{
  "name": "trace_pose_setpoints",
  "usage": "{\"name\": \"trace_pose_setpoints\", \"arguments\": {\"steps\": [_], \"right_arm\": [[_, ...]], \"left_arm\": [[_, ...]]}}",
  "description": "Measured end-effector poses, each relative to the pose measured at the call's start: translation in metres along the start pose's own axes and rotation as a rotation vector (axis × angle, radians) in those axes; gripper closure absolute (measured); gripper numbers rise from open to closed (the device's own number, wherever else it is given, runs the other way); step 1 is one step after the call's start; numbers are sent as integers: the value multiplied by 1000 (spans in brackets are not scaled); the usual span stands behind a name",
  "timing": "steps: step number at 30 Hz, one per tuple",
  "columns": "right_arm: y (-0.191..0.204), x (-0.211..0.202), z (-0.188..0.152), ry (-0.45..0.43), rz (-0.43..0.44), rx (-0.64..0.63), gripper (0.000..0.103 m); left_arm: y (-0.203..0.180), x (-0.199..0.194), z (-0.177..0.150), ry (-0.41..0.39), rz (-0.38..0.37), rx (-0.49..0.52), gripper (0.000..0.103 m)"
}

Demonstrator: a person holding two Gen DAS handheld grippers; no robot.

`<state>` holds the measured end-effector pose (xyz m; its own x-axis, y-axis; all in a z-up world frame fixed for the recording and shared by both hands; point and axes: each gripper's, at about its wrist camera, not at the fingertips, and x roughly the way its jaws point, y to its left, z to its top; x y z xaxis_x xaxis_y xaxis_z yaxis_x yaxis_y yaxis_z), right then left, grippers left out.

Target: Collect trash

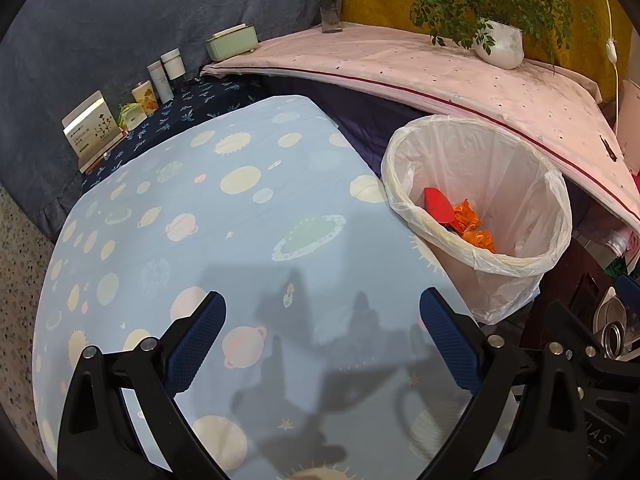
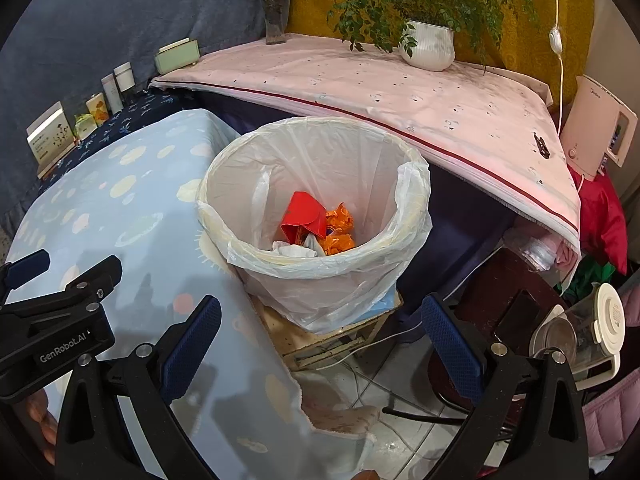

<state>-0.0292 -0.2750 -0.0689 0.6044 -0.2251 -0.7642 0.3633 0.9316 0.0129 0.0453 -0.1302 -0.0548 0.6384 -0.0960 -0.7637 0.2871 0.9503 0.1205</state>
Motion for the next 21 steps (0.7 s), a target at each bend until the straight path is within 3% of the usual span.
{"name": "trace_pose_setpoints", "arguments": {"steps": [21], "right_arm": [[2,4,4,0,-3,-1,6]], "left_arm": [[5,0,6,-22,-21,-3,10]]}}
